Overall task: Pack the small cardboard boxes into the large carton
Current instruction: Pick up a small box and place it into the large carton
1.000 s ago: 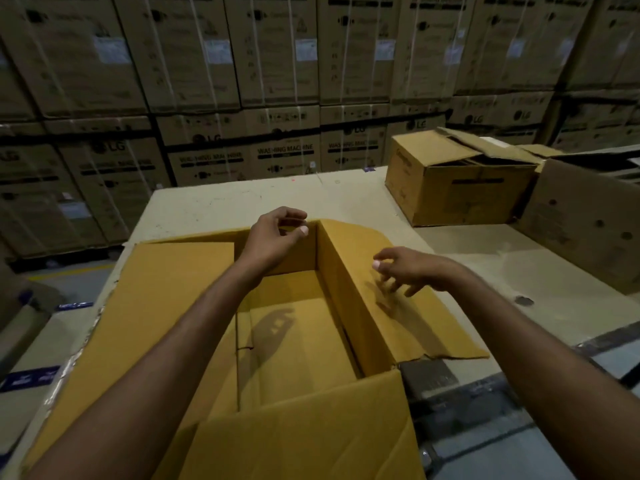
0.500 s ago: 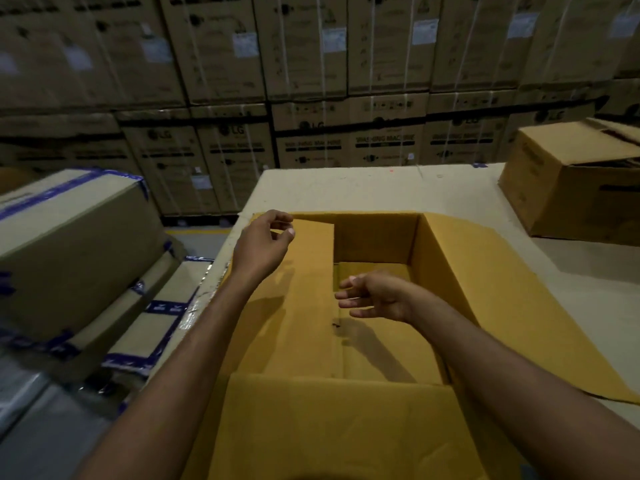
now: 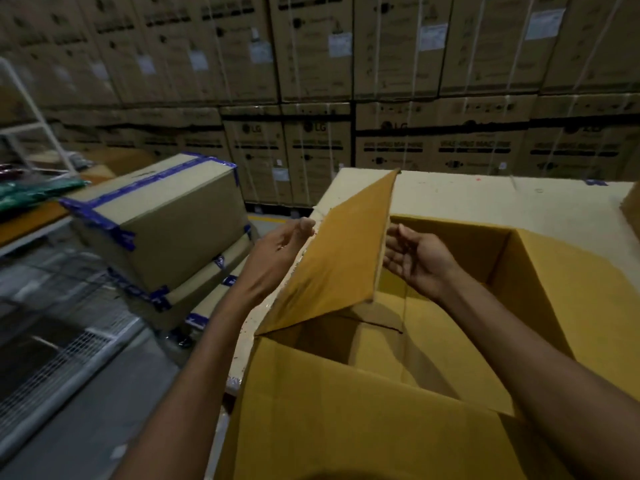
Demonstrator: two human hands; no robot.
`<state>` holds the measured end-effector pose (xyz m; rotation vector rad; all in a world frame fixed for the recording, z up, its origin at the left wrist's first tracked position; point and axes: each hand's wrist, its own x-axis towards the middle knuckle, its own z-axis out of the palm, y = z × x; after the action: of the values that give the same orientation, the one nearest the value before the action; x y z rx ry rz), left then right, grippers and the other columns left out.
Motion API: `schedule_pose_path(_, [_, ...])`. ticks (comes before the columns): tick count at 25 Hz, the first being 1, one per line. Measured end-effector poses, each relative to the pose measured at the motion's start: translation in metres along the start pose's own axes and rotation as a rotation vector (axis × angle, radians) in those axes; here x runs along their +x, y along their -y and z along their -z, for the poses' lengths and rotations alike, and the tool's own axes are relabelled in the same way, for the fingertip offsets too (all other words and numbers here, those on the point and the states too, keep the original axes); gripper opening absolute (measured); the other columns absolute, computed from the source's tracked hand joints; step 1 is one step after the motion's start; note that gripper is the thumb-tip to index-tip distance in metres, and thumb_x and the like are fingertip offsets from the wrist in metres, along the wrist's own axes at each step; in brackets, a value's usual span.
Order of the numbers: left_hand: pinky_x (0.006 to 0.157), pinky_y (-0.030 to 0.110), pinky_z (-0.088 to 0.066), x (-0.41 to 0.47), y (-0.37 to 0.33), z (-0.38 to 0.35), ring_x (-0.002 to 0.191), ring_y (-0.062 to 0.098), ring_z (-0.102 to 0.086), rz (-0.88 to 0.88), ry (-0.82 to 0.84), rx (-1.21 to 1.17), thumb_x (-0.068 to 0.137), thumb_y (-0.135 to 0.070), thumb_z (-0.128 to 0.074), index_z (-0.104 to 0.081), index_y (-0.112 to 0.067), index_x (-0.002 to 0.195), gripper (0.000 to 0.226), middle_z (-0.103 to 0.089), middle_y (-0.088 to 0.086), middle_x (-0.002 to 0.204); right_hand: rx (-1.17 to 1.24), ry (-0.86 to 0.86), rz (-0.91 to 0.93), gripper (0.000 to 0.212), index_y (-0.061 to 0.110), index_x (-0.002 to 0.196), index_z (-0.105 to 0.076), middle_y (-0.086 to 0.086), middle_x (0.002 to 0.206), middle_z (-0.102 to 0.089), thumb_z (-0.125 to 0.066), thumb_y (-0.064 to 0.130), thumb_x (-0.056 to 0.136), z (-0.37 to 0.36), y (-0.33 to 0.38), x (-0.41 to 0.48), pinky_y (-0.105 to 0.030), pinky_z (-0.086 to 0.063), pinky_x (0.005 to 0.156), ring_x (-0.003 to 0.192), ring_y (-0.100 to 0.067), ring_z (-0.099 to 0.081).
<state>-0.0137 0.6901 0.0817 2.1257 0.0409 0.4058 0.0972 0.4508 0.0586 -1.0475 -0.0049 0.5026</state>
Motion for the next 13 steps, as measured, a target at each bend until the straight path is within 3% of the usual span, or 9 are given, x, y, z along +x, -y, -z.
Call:
schedule_pose_path(3, [0.108,0.026,-0.047,-0.025,-0.017,0.022,0.132,0.004,-0.056,-0.098,0.208,-0.133,0.063,-0.102,-0.038,-0.048,-0.035,0.151,0.111,-0.057,-0.011,0.147,-0.043,0.157,0.068,0.033,0.014,0.124,-0.065,-0.007,0.117,-0.077,-0.035,0.019,0.112,-0.034,0.01,0.004,-0.033,-0.06,0.086,0.098,-0.018,-0.077])
schedule_pose_path(6, [0.107,0.029,-0.051,-0.046,-0.025,0.036,0.124,-0.012,-0.056,-0.057,0.226,-0.11,0.081,-0.065,-0.07,-0.047,-0.05,0.144,0.069,-0.058,-0.033,0.135,-0.162,0.265,0.096,0.037,0.013,0.137,-0.062,-0.005,0.132,-0.071,-0.037,0.015,0.11,-0.062,0.008,0.011,-0.04,-0.057,0.101,0.119,-0.021,-0.07])
schedule_pose_path(7, [0.104,0.034,-0.053,-0.049,-0.023,0.038,0.119,-0.012,-0.058,-0.046,0.147,-0.083,0.088,-0.05,-0.072,-0.049,-0.051,0.139,0.055,-0.06,-0.035,0.127,-0.199,0.27,0.097,0.037,0.014,0.138,-0.062,-0.003,0.133,-0.071,-0.038,0.014,0.11,-0.067,0.005,0.014,-0.04,-0.056,0.102,0.121,-0.02,-0.069])
schedule_pose_path(9, [0.098,0.038,-0.058,-0.055,-0.018,0.038,0.109,-0.01,-0.062,-0.065,-0.076,-0.028,0.097,-0.038,-0.066,-0.047,-0.048,0.138,0.046,-0.06,-0.032,0.121,-0.293,0.244,0.093,0.036,0.014,0.137,-0.063,0.0,0.13,-0.072,-0.04,0.013,0.109,-0.073,-0.005,0.017,-0.038,-0.057,0.099,0.119,-0.017,-0.07])
schedule_pose_path(11, [0.088,0.035,-0.059,-0.057,-0.01,0.033,0.099,-0.013,-0.055,-0.072,-0.362,0.092,0.099,-0.033,-0.066,-0.029,-0.042,0.154,0.066,-0.055,-0.019,0.13,-0.391,0.197,0.062,0.034,0.016,0.134,-0.066,0.002,0.124,-0.075,-0.043,0.012,0.109,-0.073,-0.016,0.017,-0.036,-0.058,0.094,0.114,-0.014,-0.072])
schedule_pose_path(12, [0.088,0.038,-0.058,-0.058,-0.007,0.029,0.104,-0.01,-0.053,-0.077,-0.519,0.205,0.098,-0.028,-0.069,-0.016,-0.036,0.159,0.081,-0.049,-0.008,0.143,-0.419,0.18,0.043,0.032,0.016,0.132,-0.067,0.002,0.122,-0.076,-0.045,0.012,0.108,-0.07,-0.022,0.016,-0.035,-0.059,0.092,0.111,-0.014,-0.073])
schedule_pose_path(13, [0.098,0.046,-0.054,-0.057,0.0,0.025,0.123,0.002,-0.051,-0.095,-0.671,0.37,0.094,-0.023,-0.072,-0.006,-0.03,0.161,0.094,-0.037,0.002,0.158,-0.446,0.165,0.031,0.031,0.017,0.129,-0.068,0.002,0.12,-0.077,-0.047,0.011,0.108,-0.065,-0.028,0.014,-0.034,-0.059,0.089,0.11,-0.014,-0.073])
